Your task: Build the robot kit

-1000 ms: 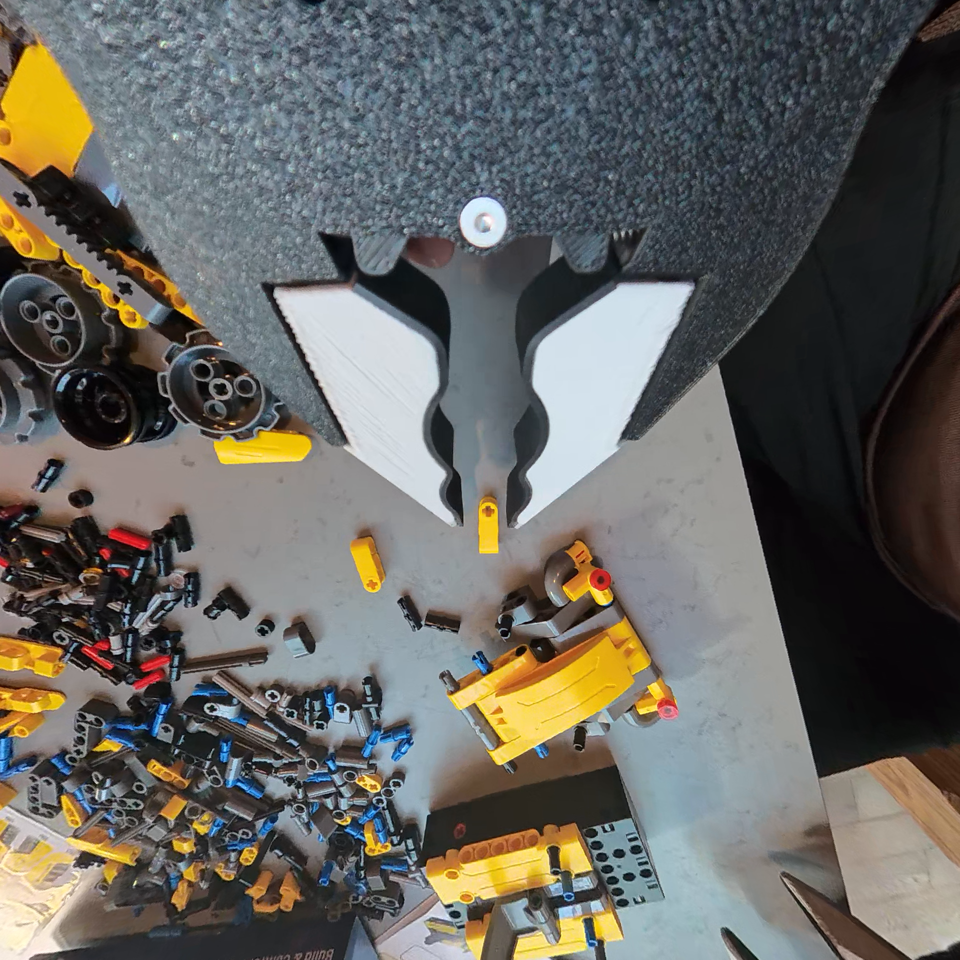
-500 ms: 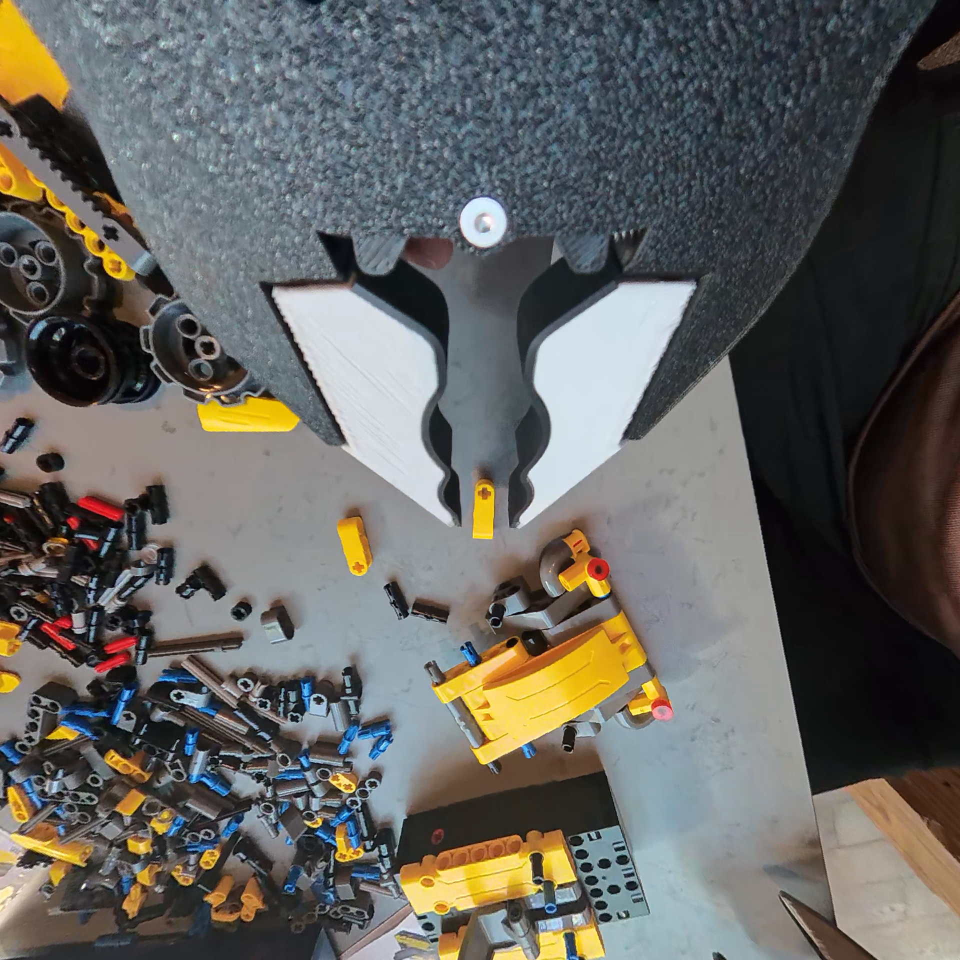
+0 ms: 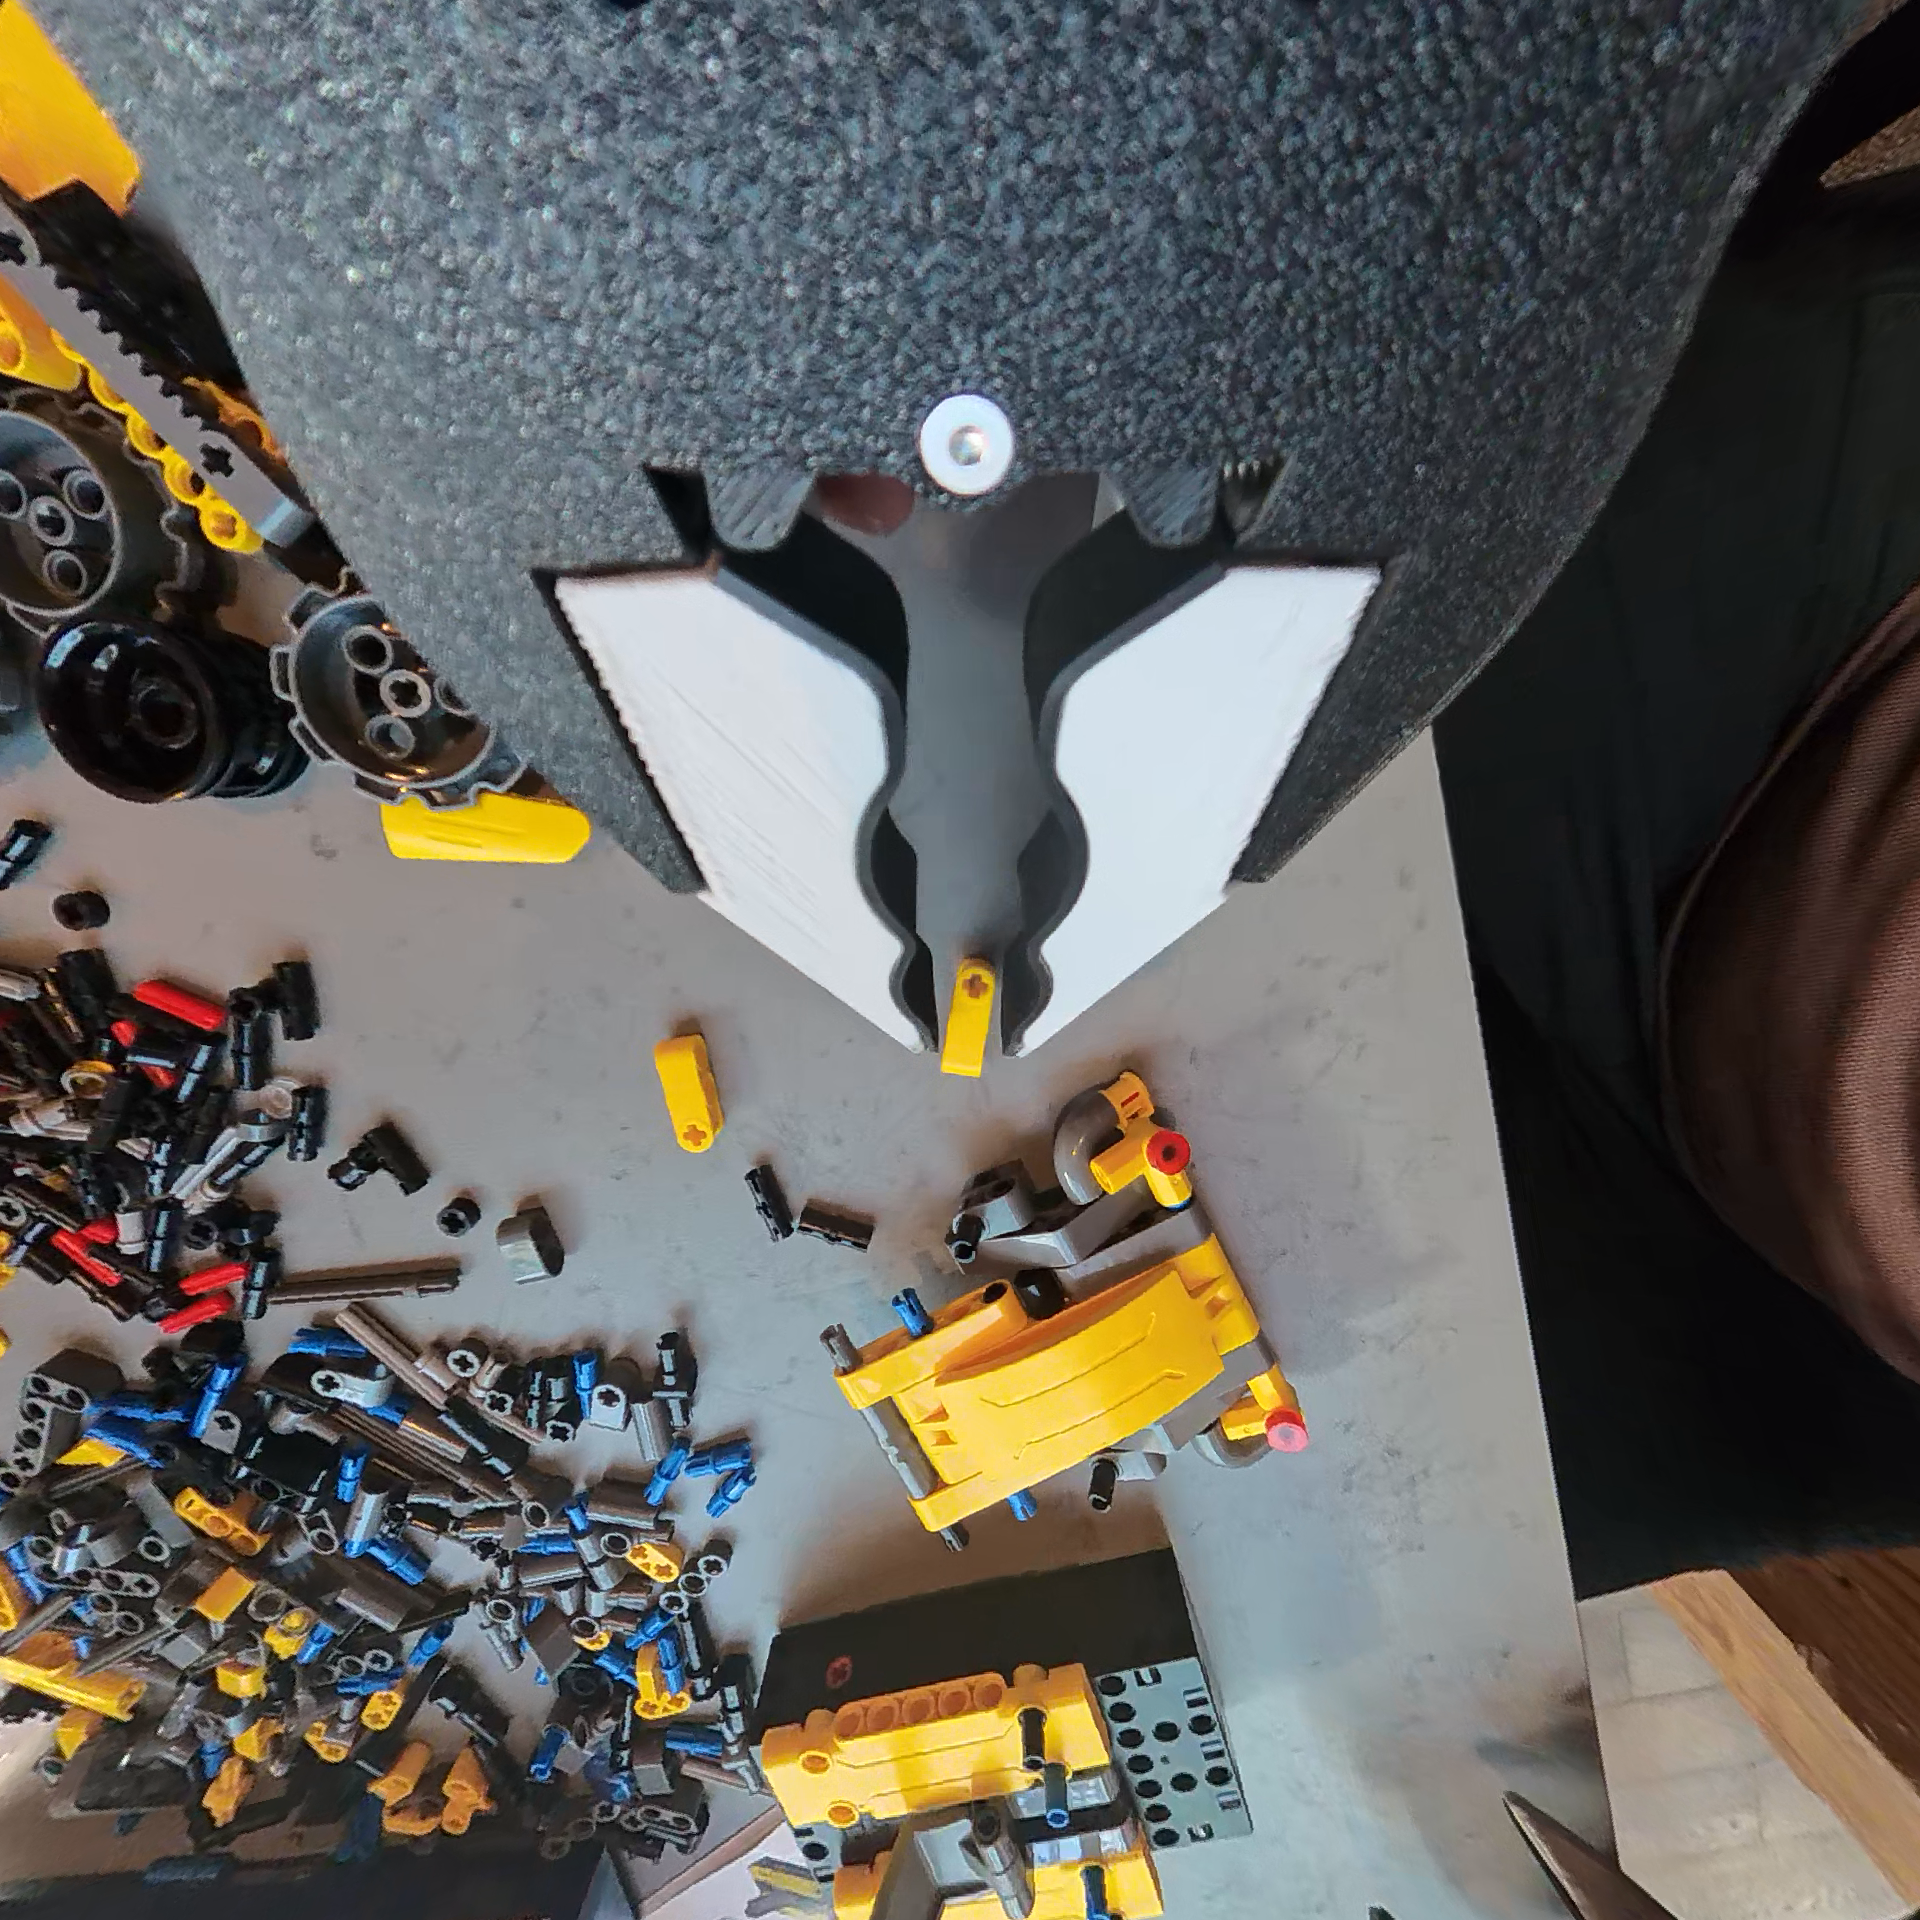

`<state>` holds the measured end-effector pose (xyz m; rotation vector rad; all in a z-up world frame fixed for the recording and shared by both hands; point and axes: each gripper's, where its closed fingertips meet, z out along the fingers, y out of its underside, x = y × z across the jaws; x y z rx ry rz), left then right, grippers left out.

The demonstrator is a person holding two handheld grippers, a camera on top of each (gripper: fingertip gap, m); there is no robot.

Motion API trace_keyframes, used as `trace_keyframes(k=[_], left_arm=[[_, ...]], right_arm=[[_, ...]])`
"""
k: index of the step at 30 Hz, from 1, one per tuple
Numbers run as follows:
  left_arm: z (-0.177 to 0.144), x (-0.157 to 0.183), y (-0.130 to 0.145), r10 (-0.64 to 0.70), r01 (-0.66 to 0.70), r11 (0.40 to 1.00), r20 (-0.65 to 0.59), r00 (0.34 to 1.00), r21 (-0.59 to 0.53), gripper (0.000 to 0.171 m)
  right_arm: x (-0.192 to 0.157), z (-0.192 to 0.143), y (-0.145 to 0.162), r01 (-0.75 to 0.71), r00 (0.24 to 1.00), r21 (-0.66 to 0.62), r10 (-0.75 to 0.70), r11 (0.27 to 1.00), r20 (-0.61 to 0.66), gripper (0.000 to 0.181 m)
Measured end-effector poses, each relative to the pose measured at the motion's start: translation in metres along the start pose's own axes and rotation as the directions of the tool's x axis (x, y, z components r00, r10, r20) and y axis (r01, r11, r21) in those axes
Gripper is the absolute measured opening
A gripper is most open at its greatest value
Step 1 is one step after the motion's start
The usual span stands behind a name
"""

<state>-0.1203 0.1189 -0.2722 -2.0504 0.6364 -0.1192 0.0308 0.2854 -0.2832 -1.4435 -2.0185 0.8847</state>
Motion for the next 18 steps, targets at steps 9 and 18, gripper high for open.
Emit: trace_keyframes(k=[9, 18], left_arm=[[0.001, -0.001, 0.001, -0.005, 0.005, 1.0, 0.006, 1.0, -0.015, 0.036], [0.001, 0.0, 0.001, 0.0, 0.0, 1.0, 0.002, 1.0, -0.01, 0.036]], right_arm=[[-0.001, 0.002, 0.008, 0.038, 0.999, -0.055, -0.038, 0.998, -0.015, 0.005], [0.014, -0.018, -0.007, 0.063, 0.997, -0.05, -0.065, 0.997, -0.033, 0.01]])
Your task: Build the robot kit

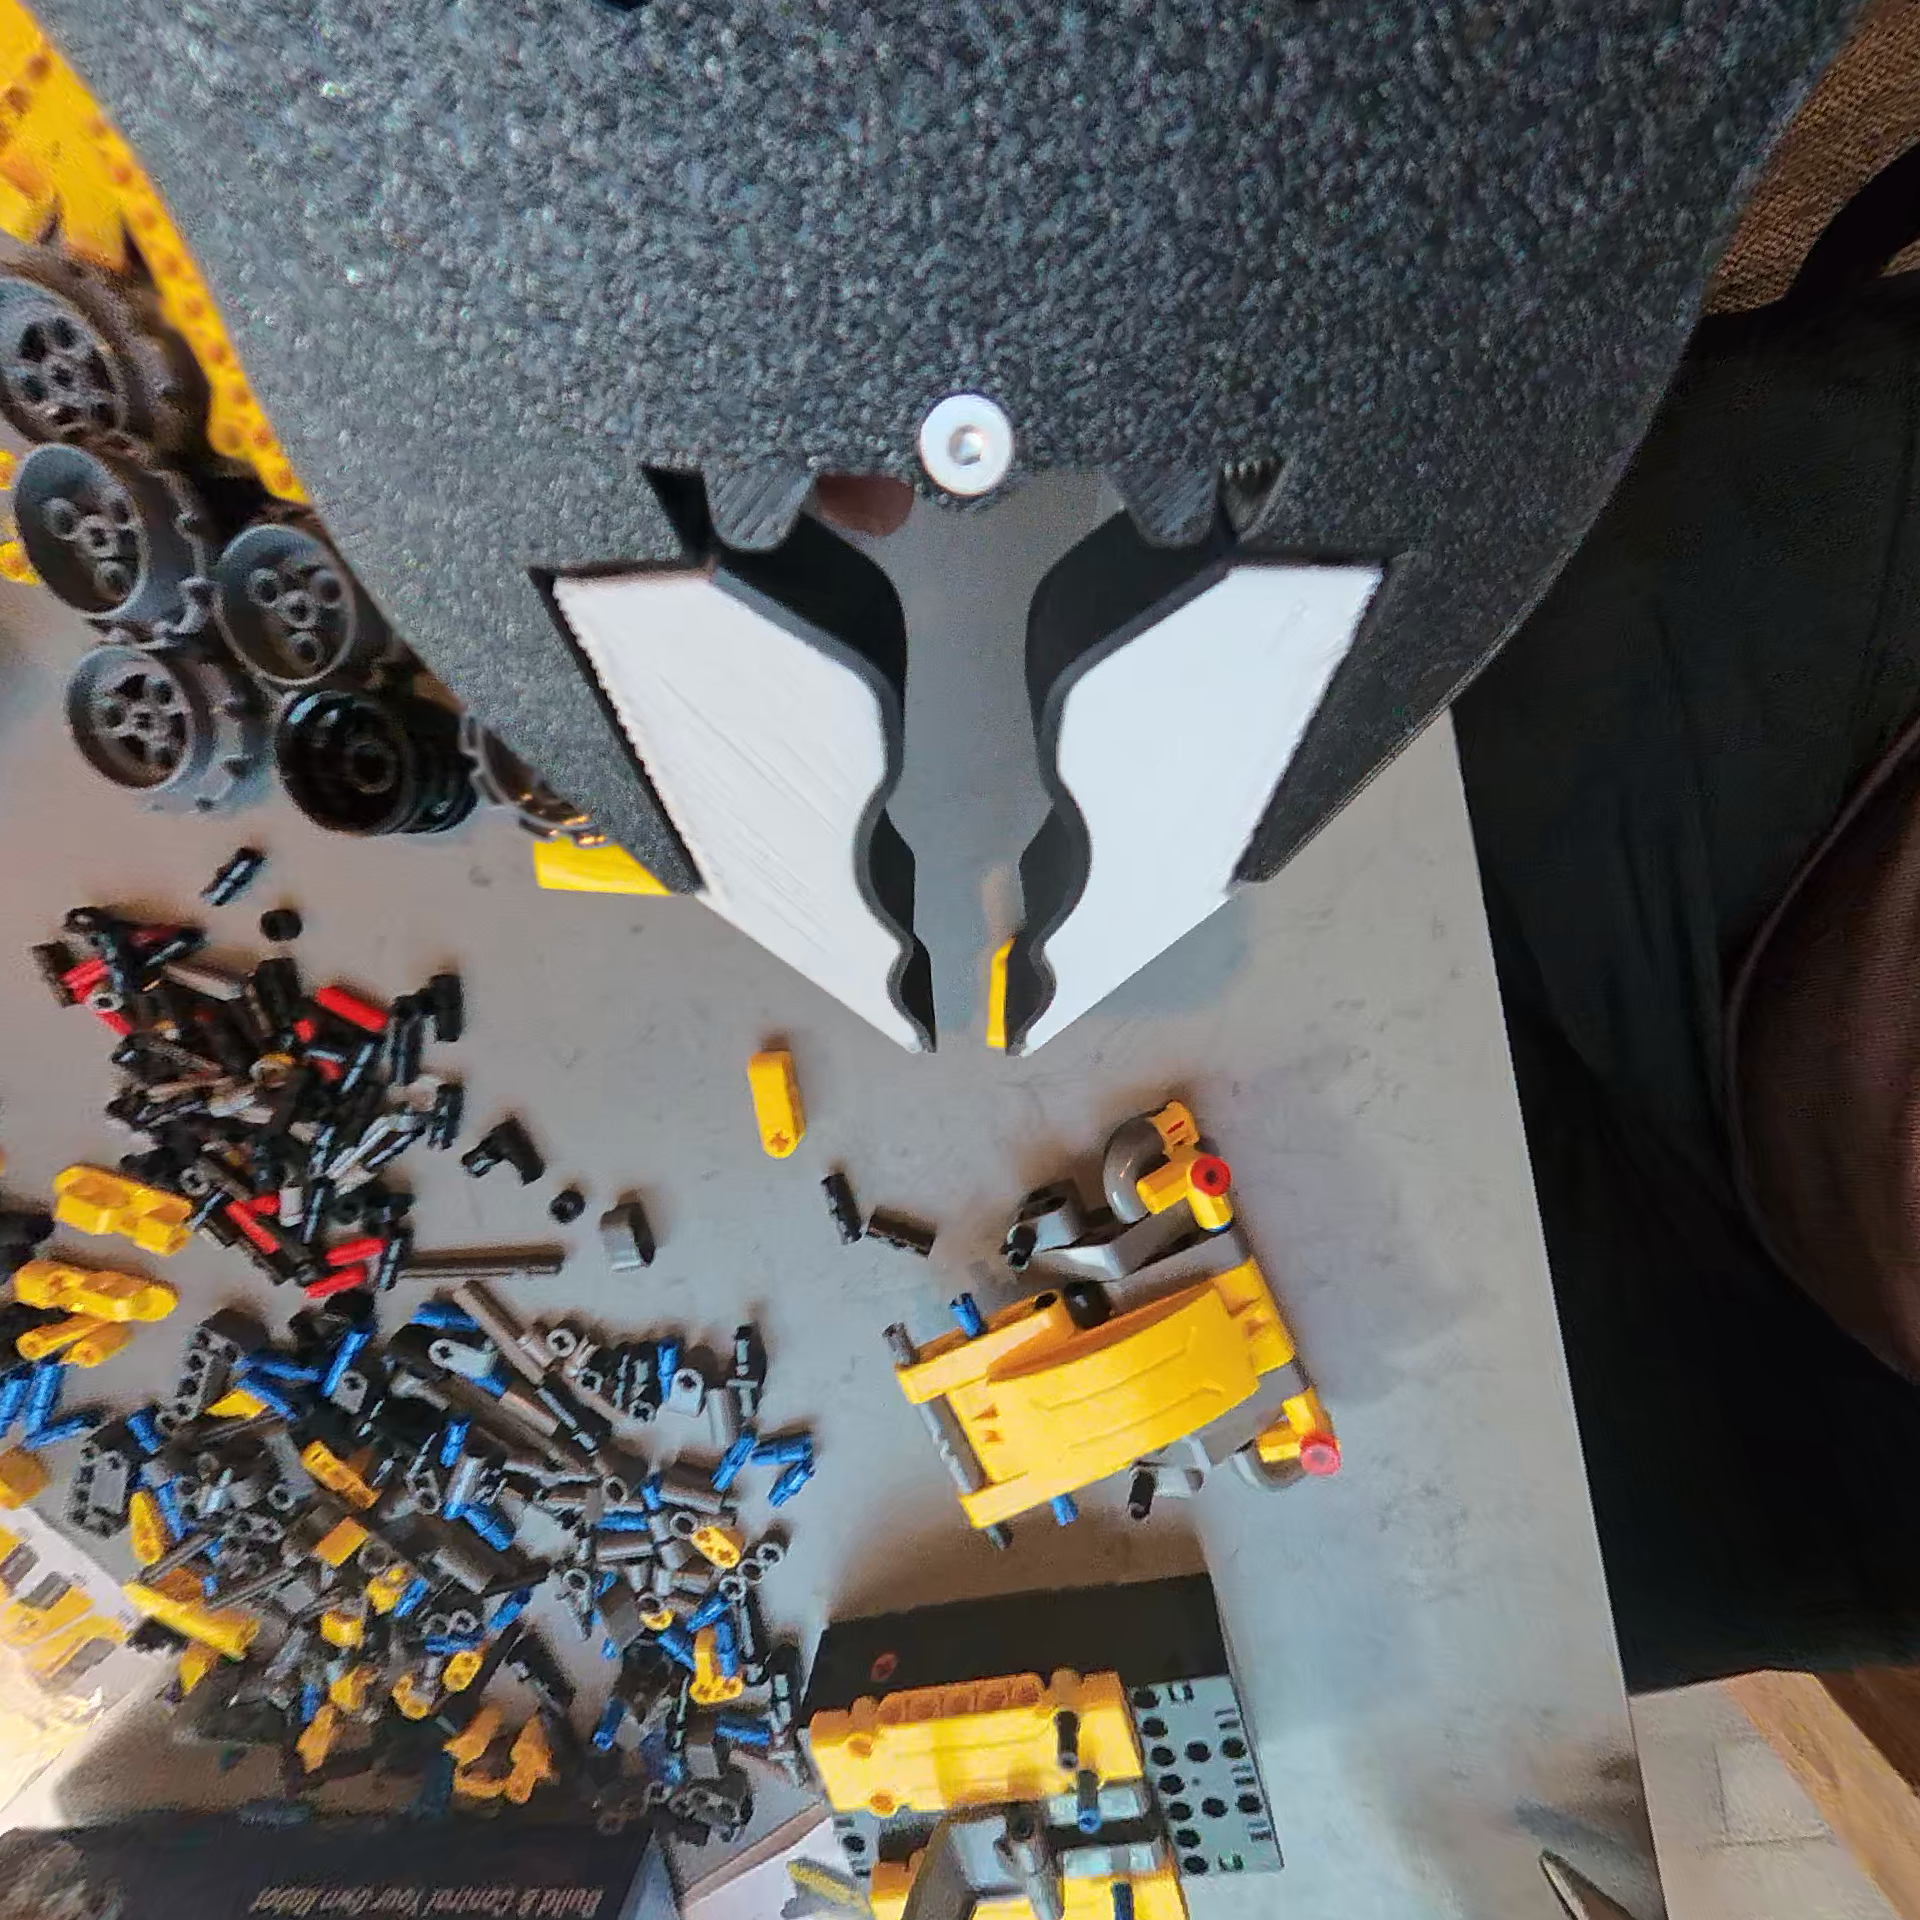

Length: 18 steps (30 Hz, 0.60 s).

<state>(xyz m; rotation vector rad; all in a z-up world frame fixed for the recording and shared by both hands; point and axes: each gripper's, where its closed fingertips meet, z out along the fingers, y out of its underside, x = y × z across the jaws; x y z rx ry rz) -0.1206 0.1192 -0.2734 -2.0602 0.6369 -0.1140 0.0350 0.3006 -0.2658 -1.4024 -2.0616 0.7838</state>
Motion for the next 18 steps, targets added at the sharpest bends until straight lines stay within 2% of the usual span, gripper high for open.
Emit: trace_keyframes(k=[3, 9, 14, 18], left_arm=[[0.0, 0.0, 0.0, 0.002, -0.002, 1.0, -0.002, 1.0, 0.001, 0.037], [0.0, 0.0, -0.001, 0.001, -0.001, 1.0, -0.001, 1.0, 0.005, 0.037], [-0.001, 0.001, -0.001, -0.015, 0.016, 1.0, -0.019, 1.0, 0.012, 0.037], [-0.001, 0.001, -0.001, -0.026, 0.026, 1.0, -0.029, 0.999, 0.008, 0.037]], right_arm=[[0.014, 0.008, -0.013, 0.018, 1.0, -0.031, -0.018, 0.999, 0.01, 0.008], [0.028, 0.04, -0.012, 0.14, 0.99, -0.185, -0.13, 0.973, 0.063, 0.012], [0.029, 0.05, -0.009, 0.155, 0.981, -0.238, -0.121, 0.959, 0.15, 0.011], [0.028, 0.053, -0.009, 0.16, 0.979, -0.243, -0.122, 0.957, 0.164, 0.002]])
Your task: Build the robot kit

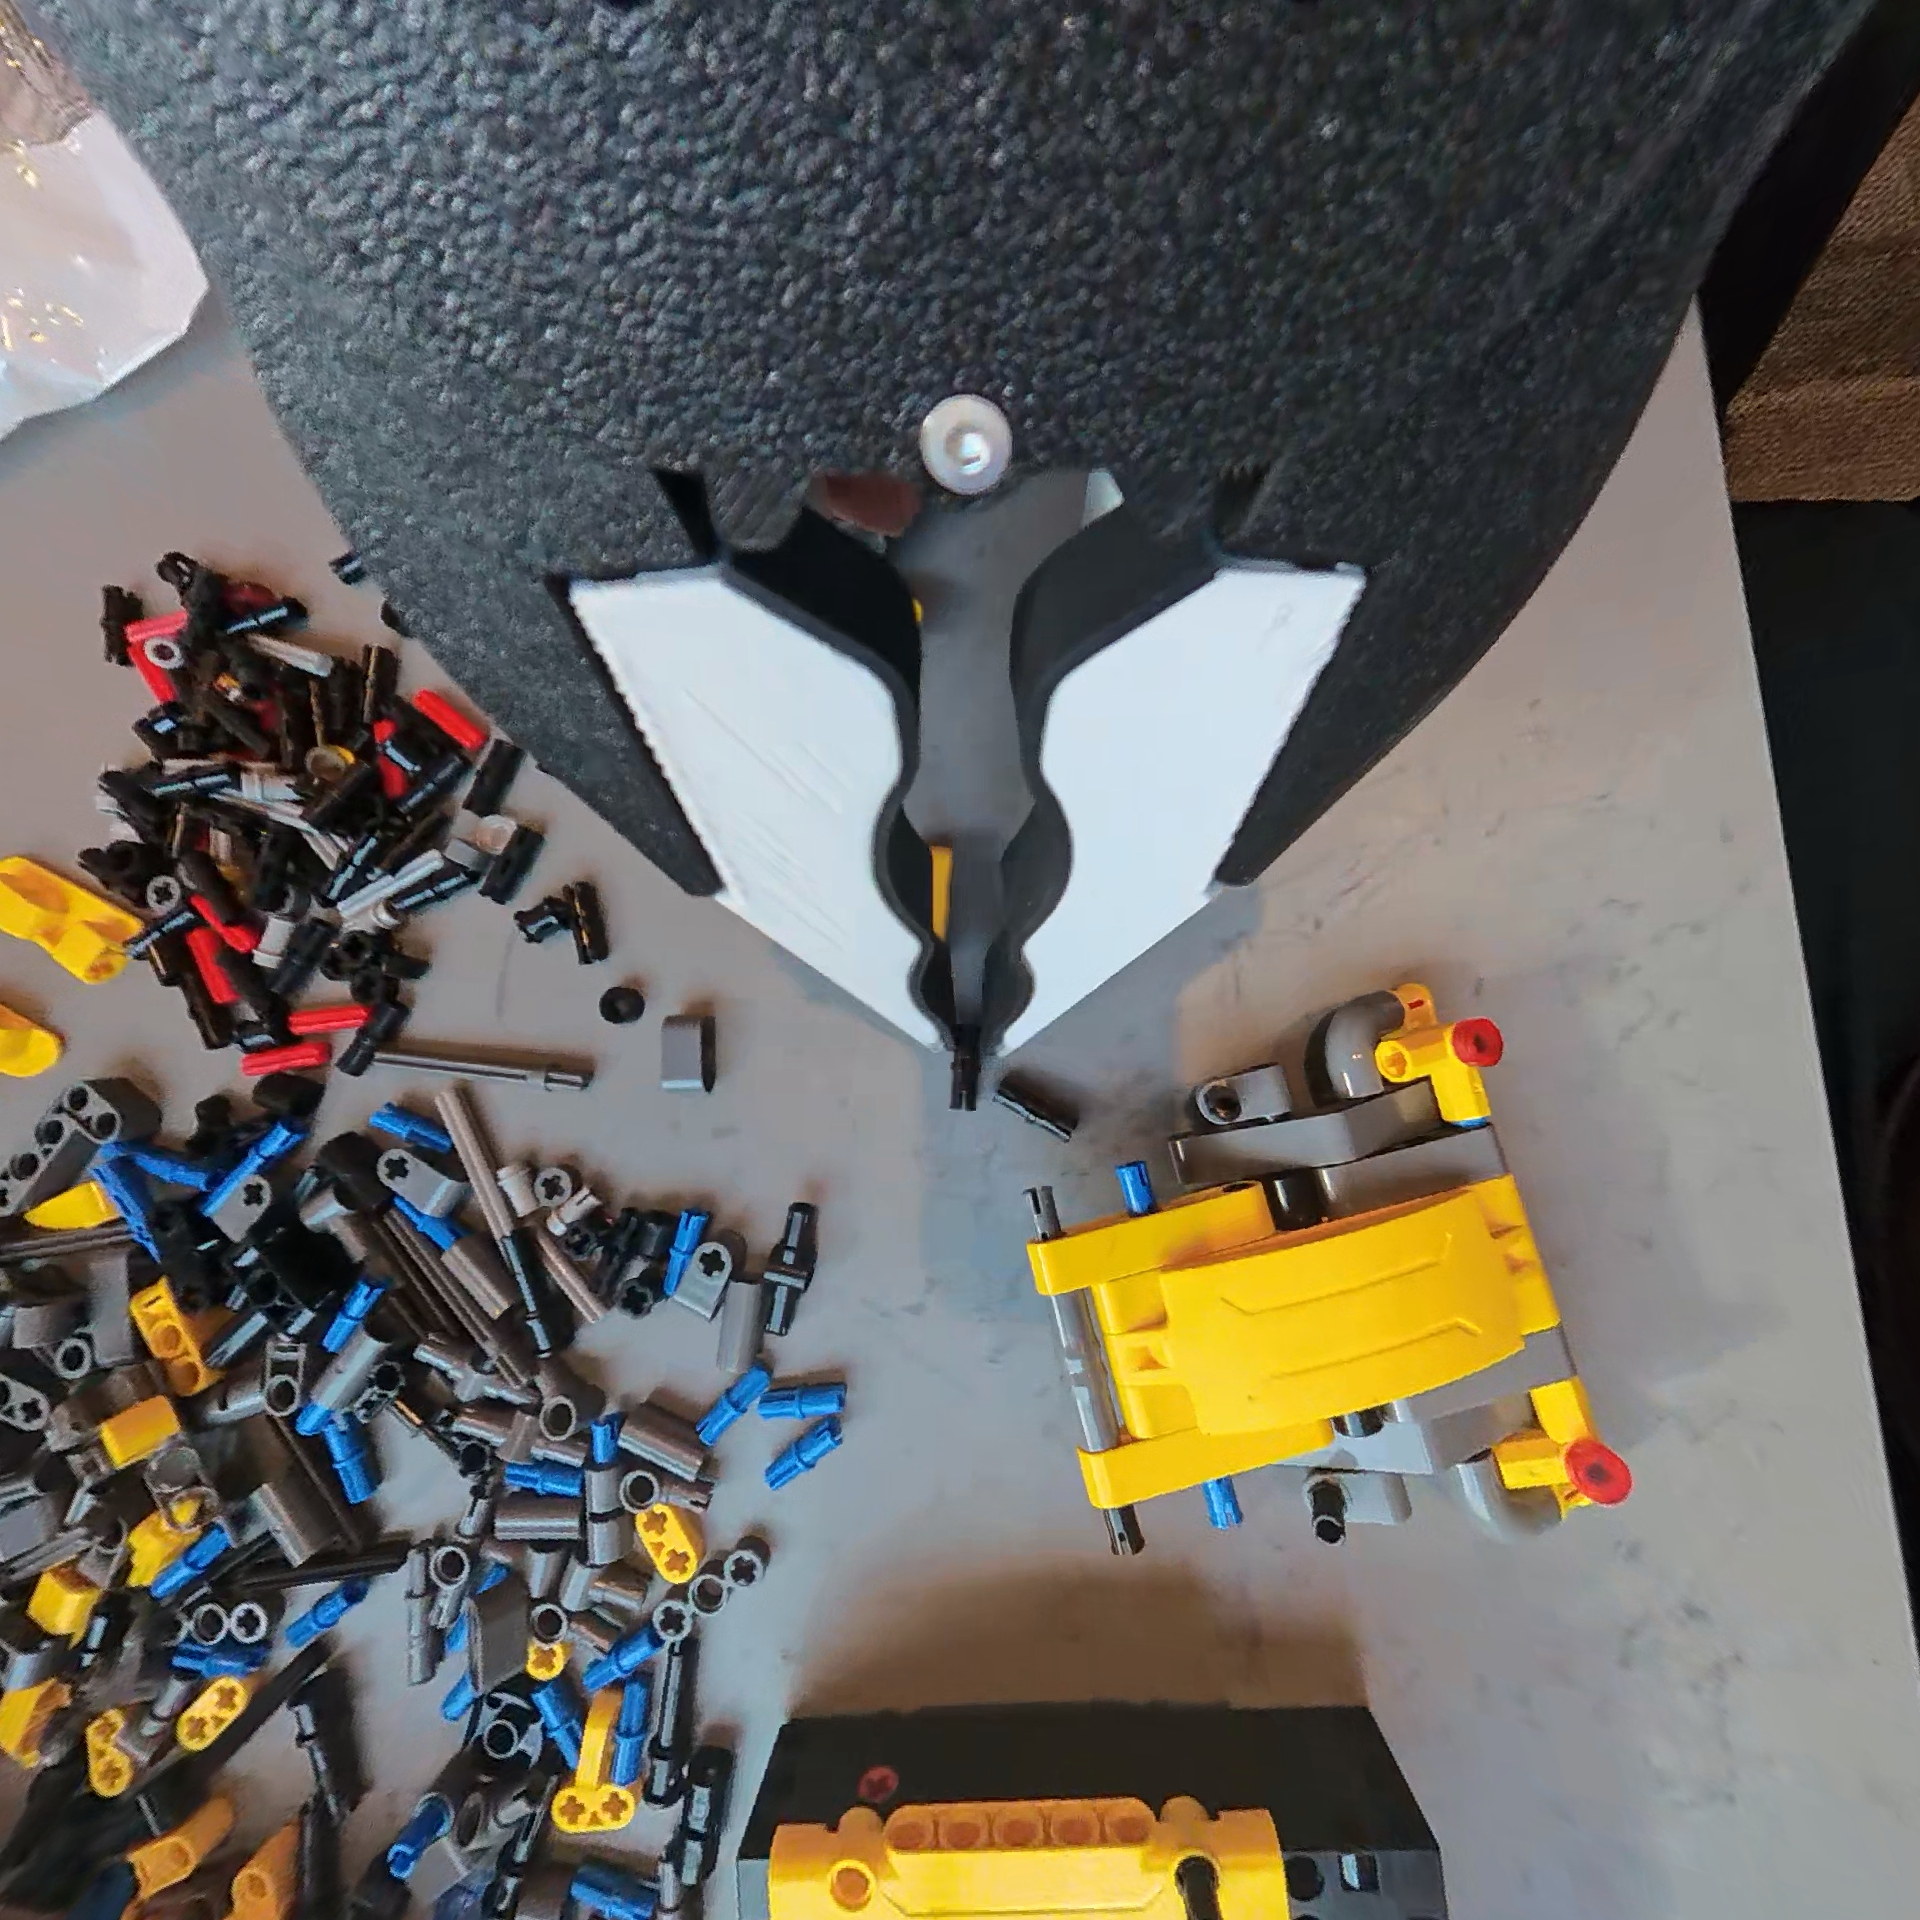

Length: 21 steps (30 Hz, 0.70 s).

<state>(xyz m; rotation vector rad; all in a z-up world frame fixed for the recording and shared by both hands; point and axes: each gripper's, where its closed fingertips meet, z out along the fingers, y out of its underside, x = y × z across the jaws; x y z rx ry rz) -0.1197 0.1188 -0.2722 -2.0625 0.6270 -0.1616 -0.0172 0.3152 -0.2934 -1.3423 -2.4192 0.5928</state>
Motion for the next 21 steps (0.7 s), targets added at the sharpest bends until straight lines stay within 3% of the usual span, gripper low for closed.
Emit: trace_keyframes(k=[6, 13, 17, 21], left_arm=[[0.002, -0.001, 0.002, 0.013, -0.012, 1.0, 0.021, 1.0, -0.02, 0.038], [0.004, -0.005, 0.003, 0.041, -0.038, 0.998, 0.085, 0.996, -0.041, 0.037], [0.009, -0.001, -0.015, 0.018, -0.022, 0.999, 0.143, 0.99, 0.029, 0.03], [0.045, 0.034, -0.038, -0.068, 0.07, 0.997, 0.101, 0.993, -0.019, 0.031]], right_arm=[[-0.008, -0.017, 0.0, -0.03, 0.998, 0.037, 0.032, 0.999, -0.059, 0.001], [-0.041, -0.05, 0.038, -0.184, 0.965, 0.105, 0.2, 0.977, -0.172, 0.001], [-0.061, -0.054, 0.062, -0.278, 0.934, 0.15, 0.304, 0.949, -0.188, 0.001], [-0.077, -0.053, 0.072, -0.308, 0.92, 0.191, 0.343, 0.932, -0.188, 0.001]])
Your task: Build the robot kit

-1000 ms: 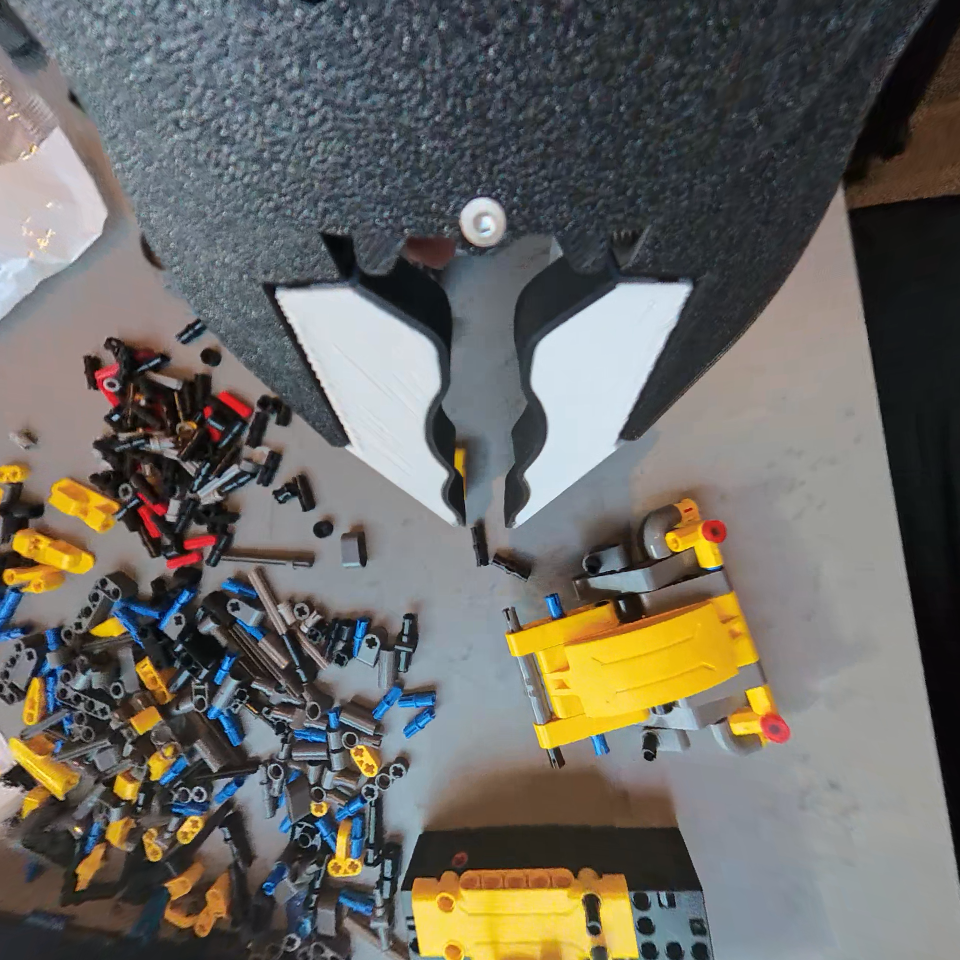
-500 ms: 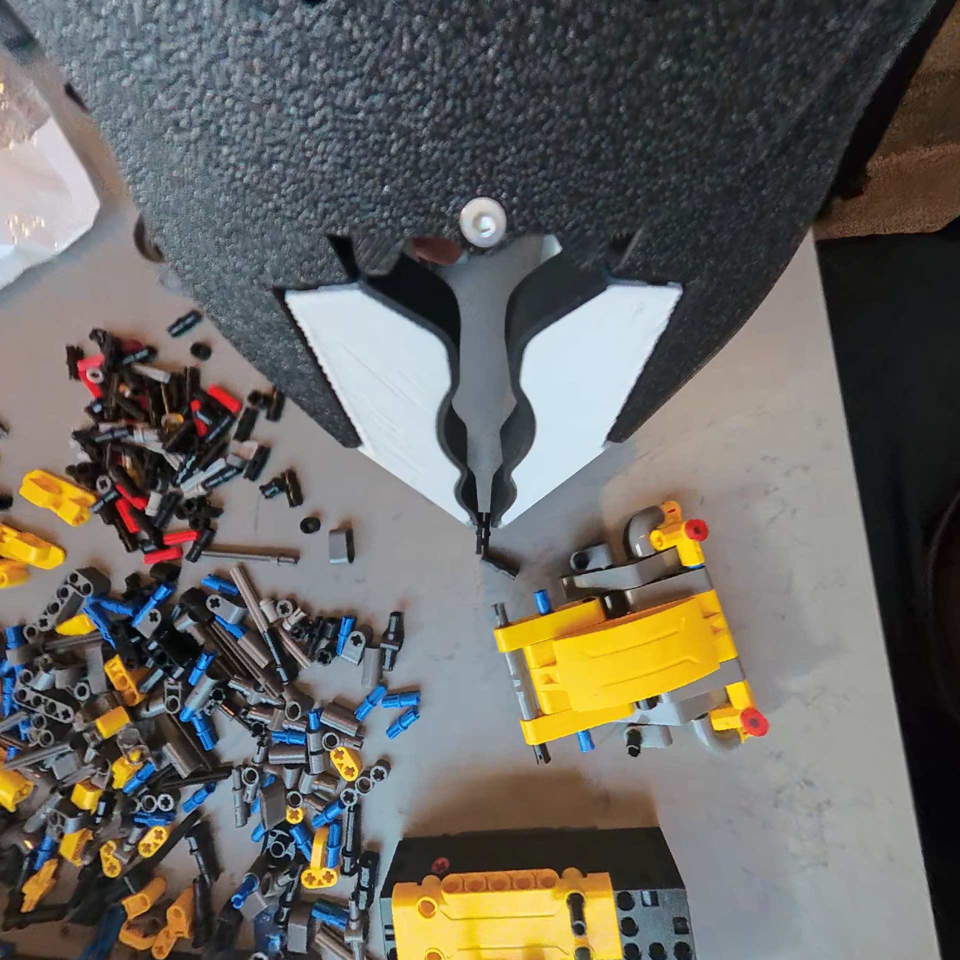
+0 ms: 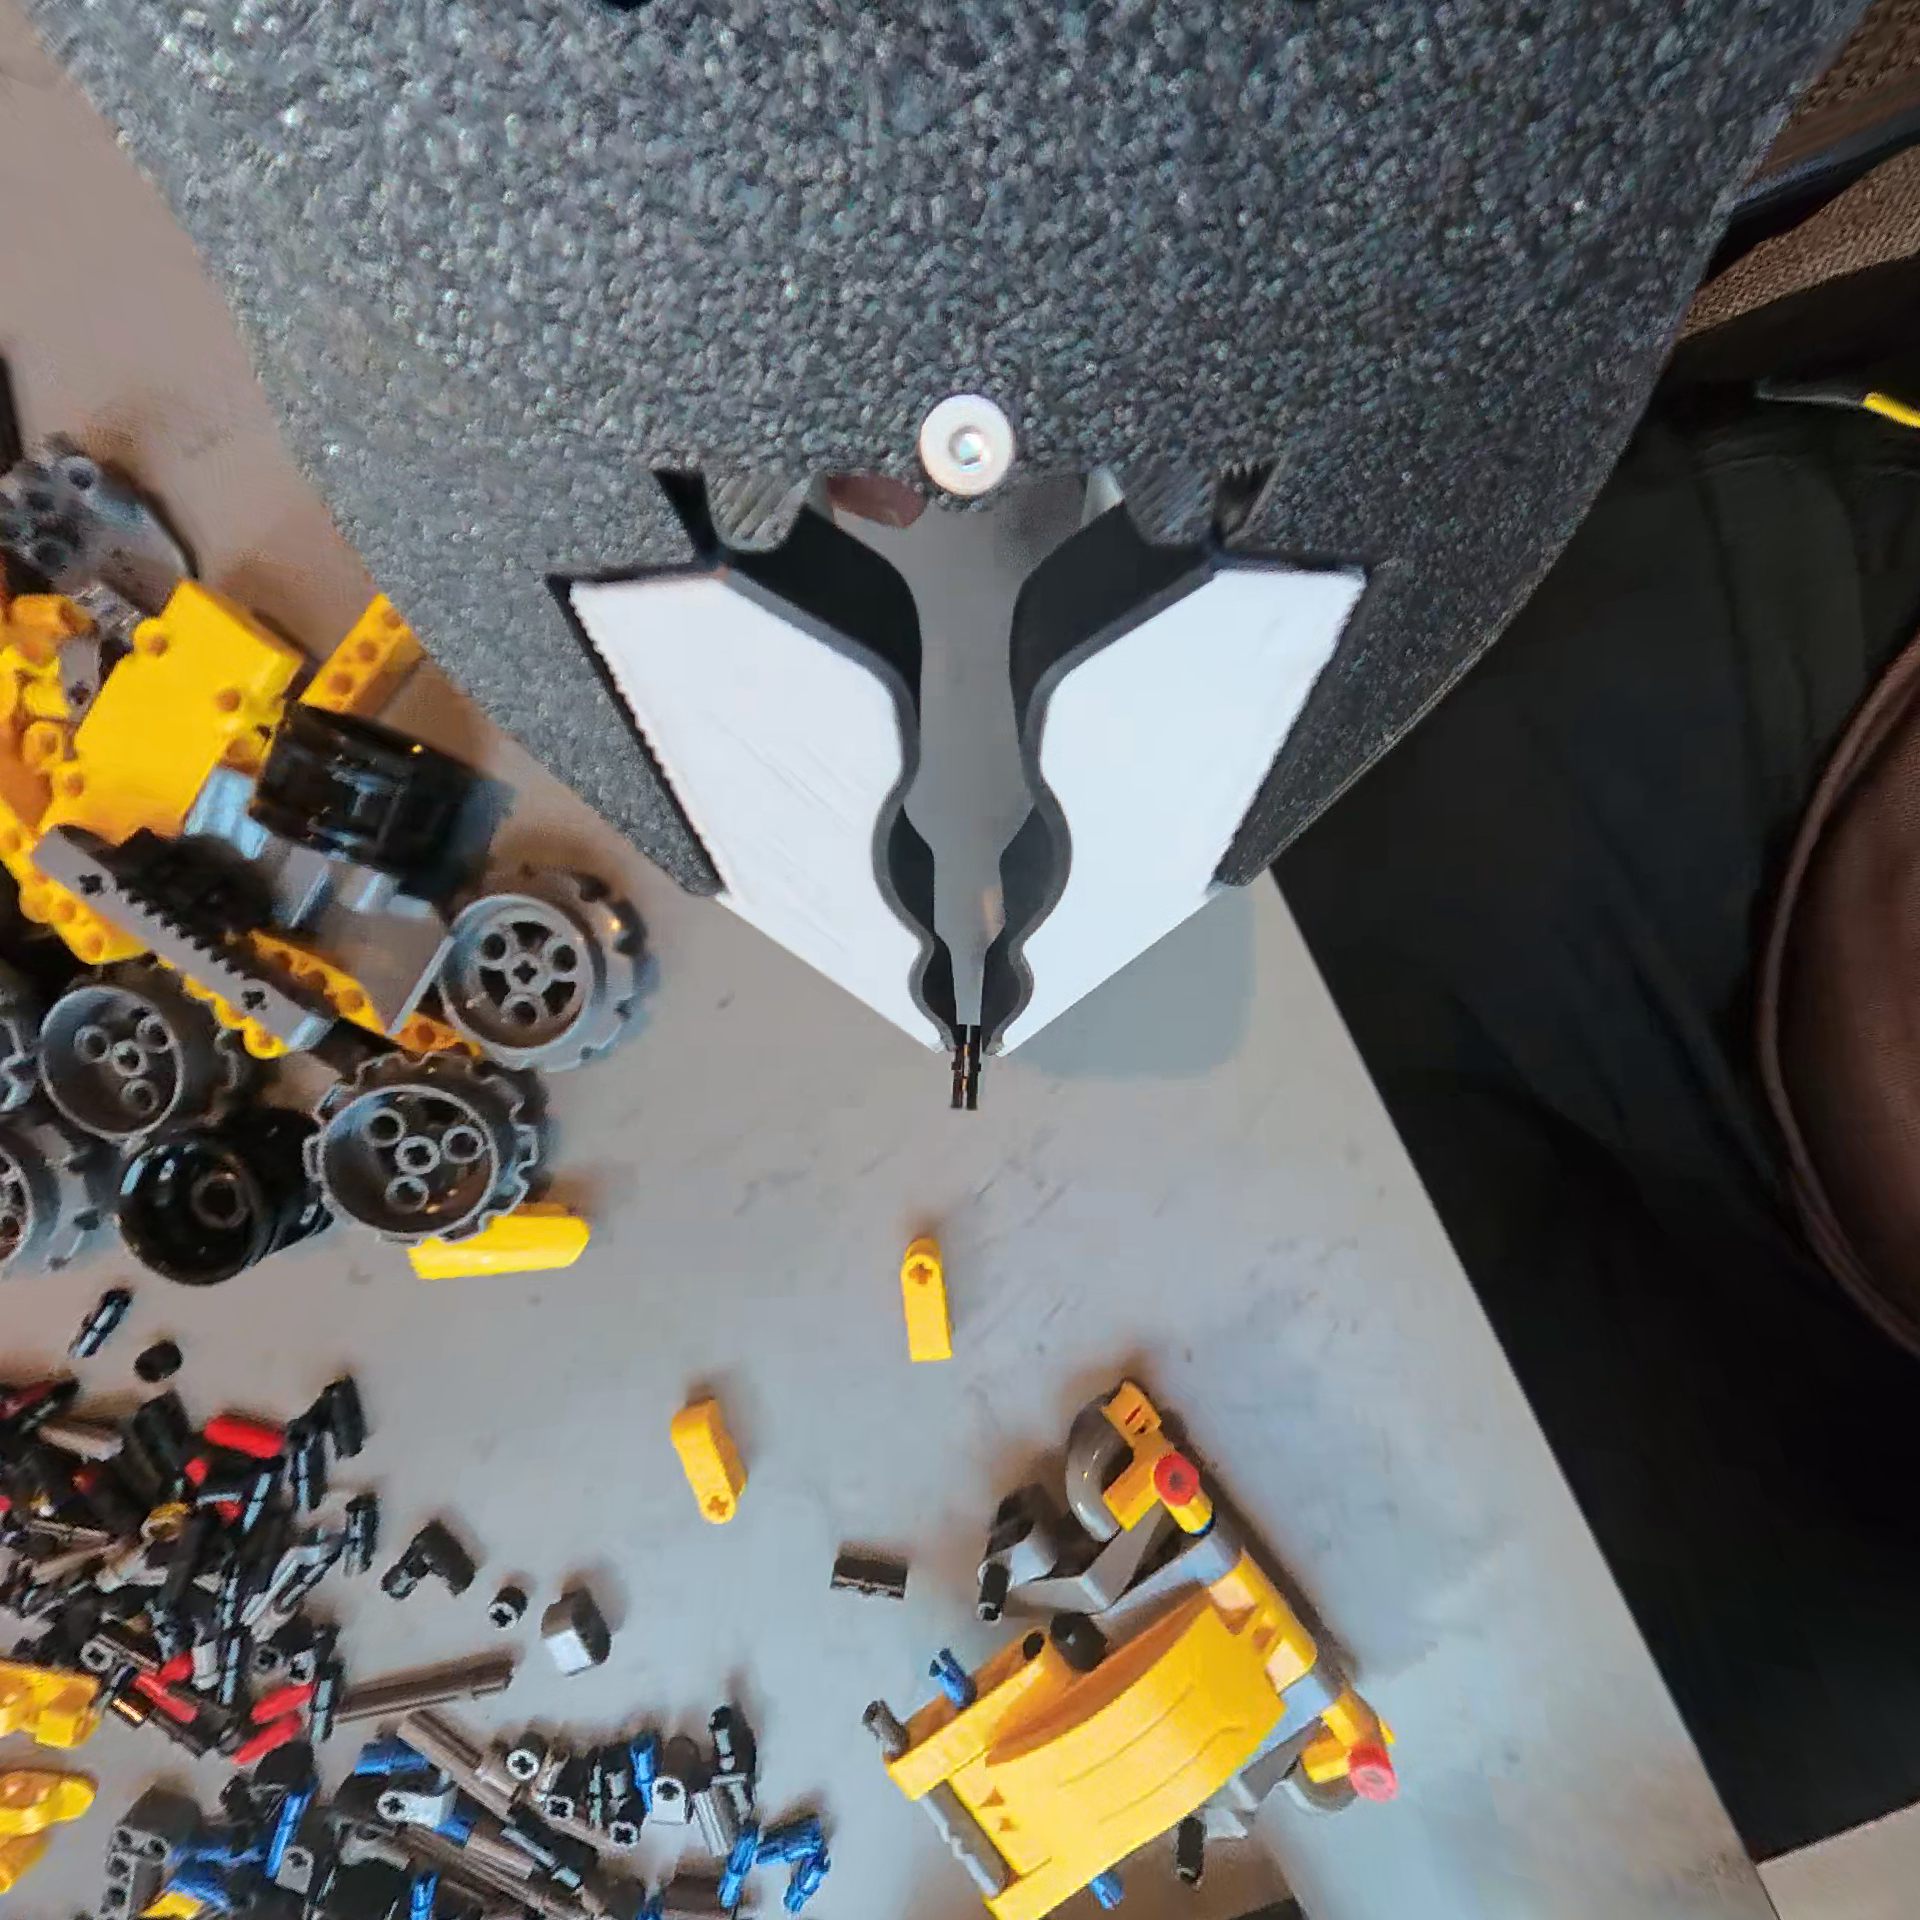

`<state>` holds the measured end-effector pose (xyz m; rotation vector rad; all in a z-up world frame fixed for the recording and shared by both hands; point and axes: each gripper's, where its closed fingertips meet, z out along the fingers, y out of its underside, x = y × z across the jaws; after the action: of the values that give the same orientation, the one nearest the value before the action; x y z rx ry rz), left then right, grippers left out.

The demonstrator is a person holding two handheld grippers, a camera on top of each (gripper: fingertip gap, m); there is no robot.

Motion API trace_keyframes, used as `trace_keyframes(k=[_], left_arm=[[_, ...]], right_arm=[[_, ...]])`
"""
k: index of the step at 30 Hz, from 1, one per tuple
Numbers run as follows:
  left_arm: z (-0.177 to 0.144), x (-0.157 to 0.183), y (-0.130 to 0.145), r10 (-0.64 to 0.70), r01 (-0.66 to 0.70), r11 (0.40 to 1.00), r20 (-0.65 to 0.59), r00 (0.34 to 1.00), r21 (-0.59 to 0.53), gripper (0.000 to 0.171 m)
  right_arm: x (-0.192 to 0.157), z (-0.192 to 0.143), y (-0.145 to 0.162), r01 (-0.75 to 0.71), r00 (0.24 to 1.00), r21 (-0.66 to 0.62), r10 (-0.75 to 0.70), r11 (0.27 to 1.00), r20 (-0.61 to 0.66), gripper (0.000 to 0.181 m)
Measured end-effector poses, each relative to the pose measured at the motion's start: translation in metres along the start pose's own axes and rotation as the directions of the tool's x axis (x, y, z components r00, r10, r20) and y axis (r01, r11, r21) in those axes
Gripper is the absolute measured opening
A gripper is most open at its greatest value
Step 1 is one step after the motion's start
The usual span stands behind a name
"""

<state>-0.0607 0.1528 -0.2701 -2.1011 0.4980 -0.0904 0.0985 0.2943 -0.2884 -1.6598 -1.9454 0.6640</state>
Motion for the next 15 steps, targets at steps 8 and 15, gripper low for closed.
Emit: trace_keyframes(k=[8, 15], left_arm=[[0.057, 0.043, -0.088, 0.271, -0.27, 0.962, -0.032, 0.962, 0.031, 0.031], [0.108, 0.045, -0.1, 0.448, -0.497, 0.854, -0.268, 0.853, -0.154, 0.021]], right_arm=[[-0.003, -0.003, -0.004, -0.096, 0.995, 0.07, 0.095, 0.993, 0.015, 0.001], [-0.002, -0.013, -0.001, -0.16, 0.987, 0.094, 0.158, 0.983, 0.026, 0.001]])
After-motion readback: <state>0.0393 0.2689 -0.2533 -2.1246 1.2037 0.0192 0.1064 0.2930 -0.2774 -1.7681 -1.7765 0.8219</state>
